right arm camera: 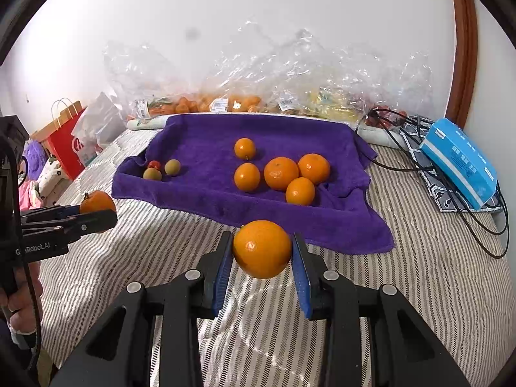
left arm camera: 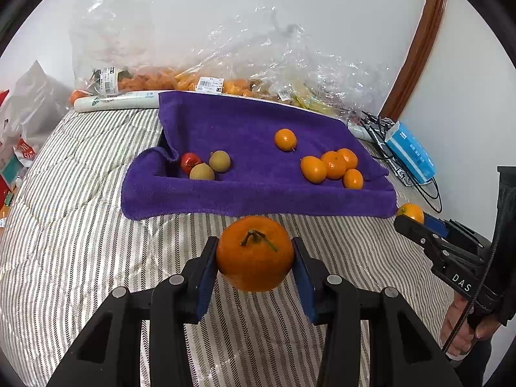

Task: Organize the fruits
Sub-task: 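Lift and carry both held mandarins over the purple towel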

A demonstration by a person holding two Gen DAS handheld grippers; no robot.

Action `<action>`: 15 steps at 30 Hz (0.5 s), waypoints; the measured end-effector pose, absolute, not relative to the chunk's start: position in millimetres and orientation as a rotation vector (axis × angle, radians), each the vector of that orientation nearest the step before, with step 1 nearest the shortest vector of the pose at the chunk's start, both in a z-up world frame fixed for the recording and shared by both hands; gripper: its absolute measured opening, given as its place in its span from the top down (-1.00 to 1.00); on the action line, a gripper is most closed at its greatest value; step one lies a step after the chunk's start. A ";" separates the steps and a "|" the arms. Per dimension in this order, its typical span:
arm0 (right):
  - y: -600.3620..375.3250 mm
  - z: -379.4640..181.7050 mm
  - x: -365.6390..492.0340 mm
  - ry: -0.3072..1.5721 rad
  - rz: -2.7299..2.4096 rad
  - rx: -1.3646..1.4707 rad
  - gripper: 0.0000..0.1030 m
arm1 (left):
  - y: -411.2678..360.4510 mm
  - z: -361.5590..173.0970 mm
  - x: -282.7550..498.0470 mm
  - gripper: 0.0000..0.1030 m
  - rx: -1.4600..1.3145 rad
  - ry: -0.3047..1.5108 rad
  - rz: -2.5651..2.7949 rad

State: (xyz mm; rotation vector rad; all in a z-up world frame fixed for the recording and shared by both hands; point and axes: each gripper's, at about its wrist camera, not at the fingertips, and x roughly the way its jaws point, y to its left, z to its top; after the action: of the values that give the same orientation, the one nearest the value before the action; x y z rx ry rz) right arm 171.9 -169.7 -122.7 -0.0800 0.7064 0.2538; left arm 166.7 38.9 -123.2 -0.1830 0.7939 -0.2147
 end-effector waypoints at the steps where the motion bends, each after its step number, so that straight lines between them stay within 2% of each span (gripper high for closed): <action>1: -169.7 -121.8 171.9 0.703 0.255 -0.079 0.32 | 39.2 -122.3 166.8 0.19 -0.182 0.792 -0.213; 15: -161.8 -93.5 191.8 0.636 0.271 -0.077 0.32 | 46.8 -91.9 189.8 0.19 -0.187 0.722 -0.187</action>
State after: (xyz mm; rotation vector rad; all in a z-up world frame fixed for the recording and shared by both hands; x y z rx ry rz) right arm 191.8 -161.8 -93.5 -0.0770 0.6356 0.2709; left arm 189.8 46.8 -91.9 -0.1873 0.7217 -0.1872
